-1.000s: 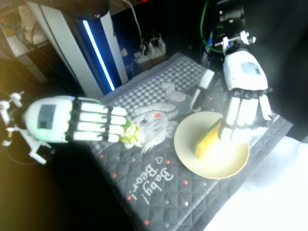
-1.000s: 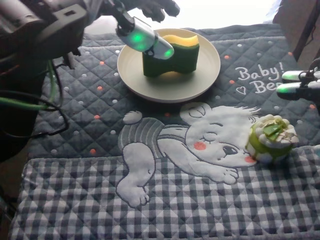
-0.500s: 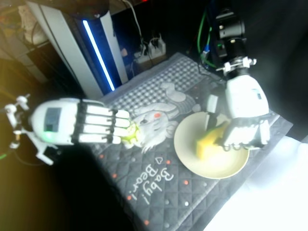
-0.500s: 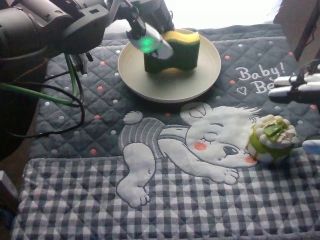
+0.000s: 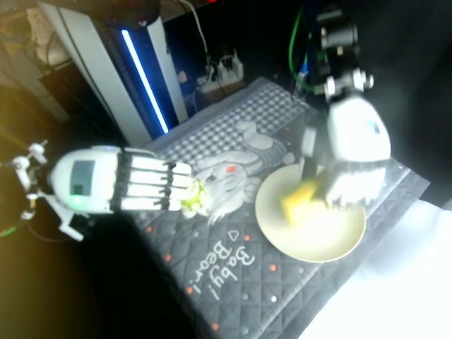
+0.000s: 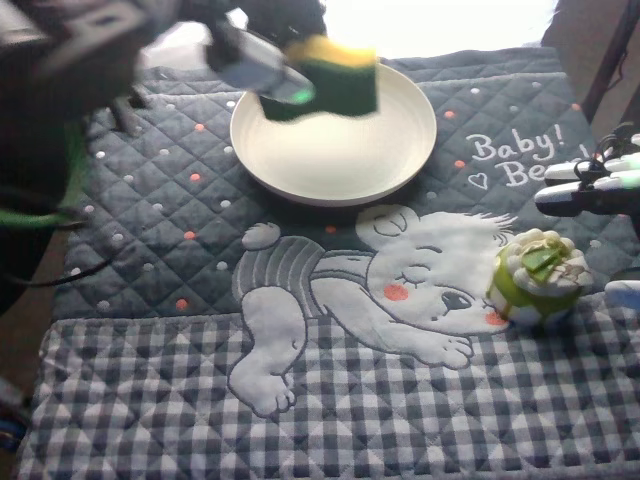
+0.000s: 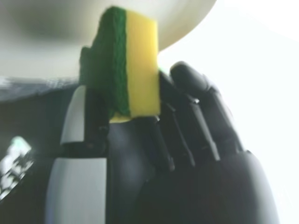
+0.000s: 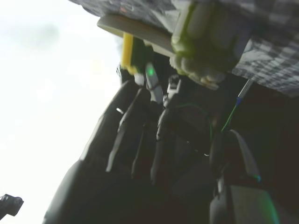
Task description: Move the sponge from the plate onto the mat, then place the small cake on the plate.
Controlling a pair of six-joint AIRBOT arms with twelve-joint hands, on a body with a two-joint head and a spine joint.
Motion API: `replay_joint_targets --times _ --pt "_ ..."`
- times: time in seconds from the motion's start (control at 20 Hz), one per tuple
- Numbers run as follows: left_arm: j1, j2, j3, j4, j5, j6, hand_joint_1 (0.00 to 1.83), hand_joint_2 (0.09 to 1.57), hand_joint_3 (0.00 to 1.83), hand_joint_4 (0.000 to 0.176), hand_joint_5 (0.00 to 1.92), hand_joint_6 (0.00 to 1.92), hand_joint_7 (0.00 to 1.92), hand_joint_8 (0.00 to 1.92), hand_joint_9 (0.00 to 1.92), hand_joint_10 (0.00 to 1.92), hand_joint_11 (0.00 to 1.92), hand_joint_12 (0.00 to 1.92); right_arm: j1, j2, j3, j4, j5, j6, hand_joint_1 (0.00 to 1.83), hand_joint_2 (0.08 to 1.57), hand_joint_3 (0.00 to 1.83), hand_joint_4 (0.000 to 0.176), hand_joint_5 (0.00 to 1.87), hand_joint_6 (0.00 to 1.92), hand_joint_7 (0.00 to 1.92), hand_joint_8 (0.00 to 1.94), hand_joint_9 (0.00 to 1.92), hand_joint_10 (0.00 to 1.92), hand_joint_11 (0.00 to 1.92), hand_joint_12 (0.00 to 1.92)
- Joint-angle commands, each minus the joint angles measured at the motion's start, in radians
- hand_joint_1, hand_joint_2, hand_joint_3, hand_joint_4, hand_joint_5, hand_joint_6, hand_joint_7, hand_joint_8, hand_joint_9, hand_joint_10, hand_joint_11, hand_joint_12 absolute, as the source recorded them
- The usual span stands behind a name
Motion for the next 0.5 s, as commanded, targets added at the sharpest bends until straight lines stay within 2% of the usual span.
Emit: replay_joint_targets --times 0.0,0.05,0.1,0.15,0.2,0.25,0.3,0.35,0.4,0.45 --pt "0.006 0.043 -0.040 0.007 -0.186 0.000 1.28 1.04 0.00 0.000 1.29 0.22 1.12 0.97 1.06 0.77 0.66 1.48 0.008 0.011 -0.003 0.035 0.124 0.009 0.70 1.26 0.01 0.000 0.53 0.00 0.46 0.00 0.48 0.00 0.22 0.78" --pt "0.019 0.090 -0.082 0.009 -0.219 0.000 1.28 1.03 0.00 0.000 1.29 0.23 1.14 0.92 1.06 0.75 0.64 1.46 0.008 0.013 -0.004 0.035 0.124 0.009 0.68 1.26 0.01 0.000 0.53 0.00 0.45 0.00 0.47 0.00 0.21 0.77" --pt "0.044 0.148 -0.141 0.014 -0.267 -0.004 1.28 1.04 0.00 0.000 1.29 0.22 1.14 0.93 1.08 0.74 0.73 1.44 0.008 0.015 -0.004 0.036 0.124 0.009 0.66 1.27 0.01 0.000 0.52 0.00 0.45 0.00 0.47 0.00 0.20 0.76" --pt "0.068 0.208 -0.198 0.023 -0.311 -0.009 1.28 1.03 0.00 0.000 1.29 0.25 1.16 0.87 1.06 0.69 0.64 1.52 0.008 0.018 -0.005 0.037 0.124 0.009 0.70 1.27 0.00 0.000 0.53 0.00 0.45 0.00 0.46 0.00 0.21 0.68" --pt "0.095 0.254 -0.243 0.034 -0.337 -0.009 1.28 1.03 0.00 0.000 1.28 0.30 1.16 0.85 1.10 0.60 0.76 1.42 0.008 0.020 -0.006 0.039 0.124 0.009 0.72 1.27 0.00 0.000 0.54 0.00 0.46 0.00 0.44 0.00 0.22 0.59" --pt "0.133 0.306 -0.297 0.043 -0.368 -0.010 1.37 1.05 0.00 0.000 1.20 0.37 1.09 0.85 1.03 1.02 0.82 1.35 0.008 0.023 -0.006 0.043 0.124 0.009 0.75 1.26 0.00 0.000 0.54 0.00 0.46 0.00 0.42 0.00 0.21 0.56" --pt "0.170 0.337 -0.332 0.045 -0.392 -0.013 1.31 1.04 0.00 0.000 1.26 0.26 1.11 0.97 1.07 0.85 0.90 1.30 0.008 0.025 -0.006 0.047 0.124 0.009 0.71 1.27 0.00 0.000 0.53 0.00 0.46 0.00 0.44 0.01 0.25 0.56" --pt "0.210 0.367 -0.366 0.045 -0.419 -0.022 1.29 1.07 0.00 0.000 1.28 0.15 1.02 1.17 1.11 0.93 0.96 1.36 0.008 0.026 -0.005 0.051 0.124 0.009 0.71 1.28 0.00 0.000 0.52 0.00 0.44 0.00 0.44 0.00 0.26 0.56" --pt "0.248 0.388 -0.391 0.045 -0.443 -0.040 1.28 1.08 0.00 0.000 1.29 0.12 0.99 1.23 1.10 1.01 0.98 1.44 0.010 0.026 -0.003 0.053 0.124 0.009 0.70 1.29 0.01 0.000 0.52 0.00 0.46 0.01 0.47 0.02 0.29 0.57" --pt "0.285 0.403 -0.413 0.044 -0.457 -0.048 1.28 1.07 0.00 0.000 1.28 0.20 1.01 1.17 1.05 1.04 0.91 1.48 0.021 0.026 0.000 0.054 0.124 0.009 0.68 1.29 0.01 0.000 0.51 0.00 0.45 0.00 0.47 0.01 0.29 0.57"
